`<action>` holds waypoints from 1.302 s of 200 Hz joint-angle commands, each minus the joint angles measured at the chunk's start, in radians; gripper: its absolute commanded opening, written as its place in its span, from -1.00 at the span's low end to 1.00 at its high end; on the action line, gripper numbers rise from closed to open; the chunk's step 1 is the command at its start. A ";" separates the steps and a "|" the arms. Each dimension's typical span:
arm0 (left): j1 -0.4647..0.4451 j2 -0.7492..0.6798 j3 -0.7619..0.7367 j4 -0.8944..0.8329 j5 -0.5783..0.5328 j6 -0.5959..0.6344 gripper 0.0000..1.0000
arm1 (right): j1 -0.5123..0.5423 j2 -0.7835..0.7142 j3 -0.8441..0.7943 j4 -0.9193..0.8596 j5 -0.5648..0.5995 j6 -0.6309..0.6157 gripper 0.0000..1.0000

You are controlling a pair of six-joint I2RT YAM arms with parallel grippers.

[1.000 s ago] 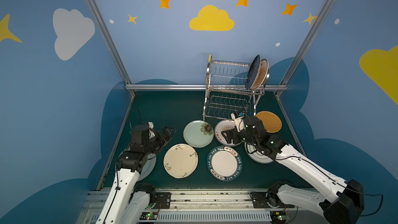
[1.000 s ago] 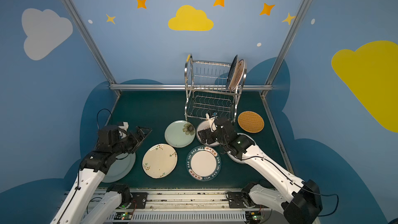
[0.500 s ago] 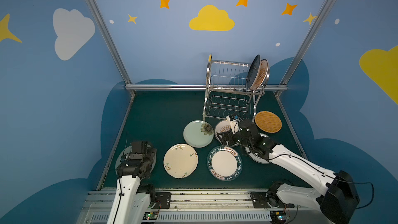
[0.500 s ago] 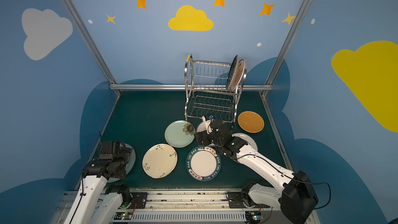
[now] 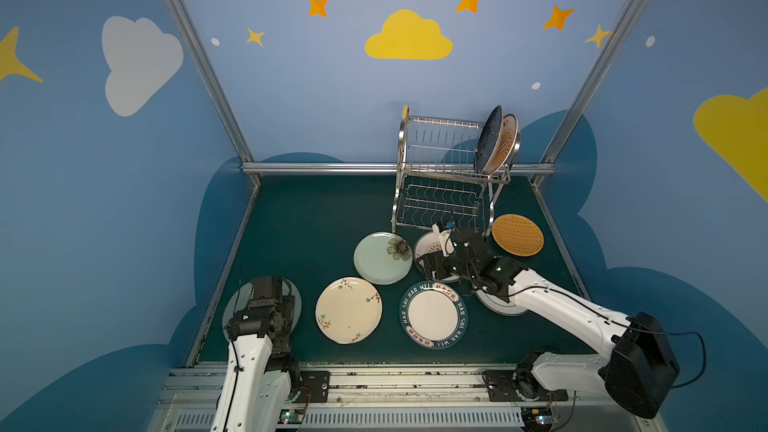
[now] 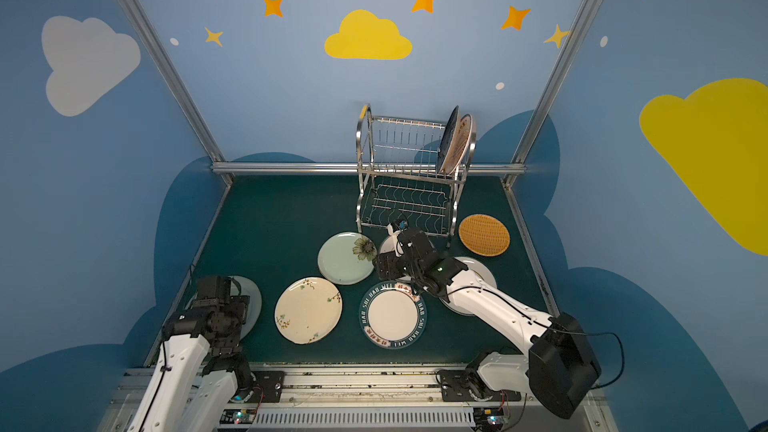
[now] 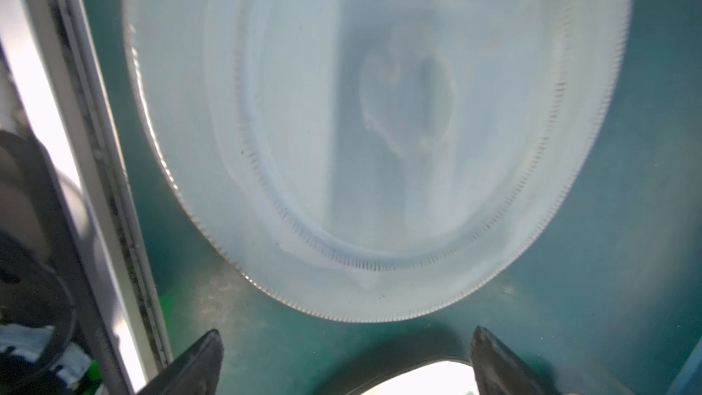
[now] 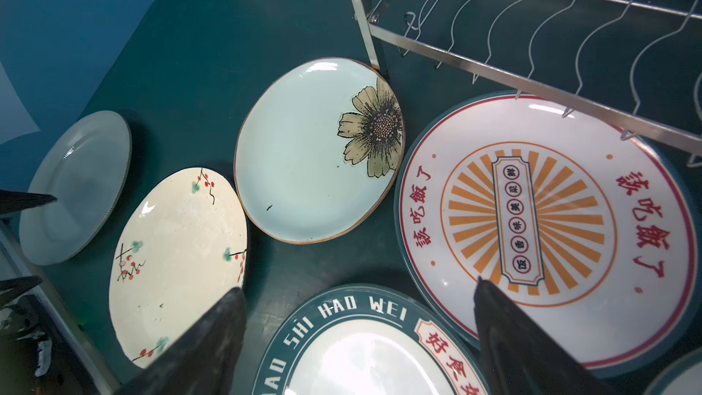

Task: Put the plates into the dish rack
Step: 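Move left gripper to the nearest pale grey-white plate while right gripper returns to center, then grasp the pale grey-white plate rim with the left gripper and tilt it up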

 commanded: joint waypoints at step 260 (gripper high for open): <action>0.070 0.224 -0.160 0.753 -0.062 0.141 1.00 | 0.002 0.044 0.054 -0.048 -0.064 0.016 0.83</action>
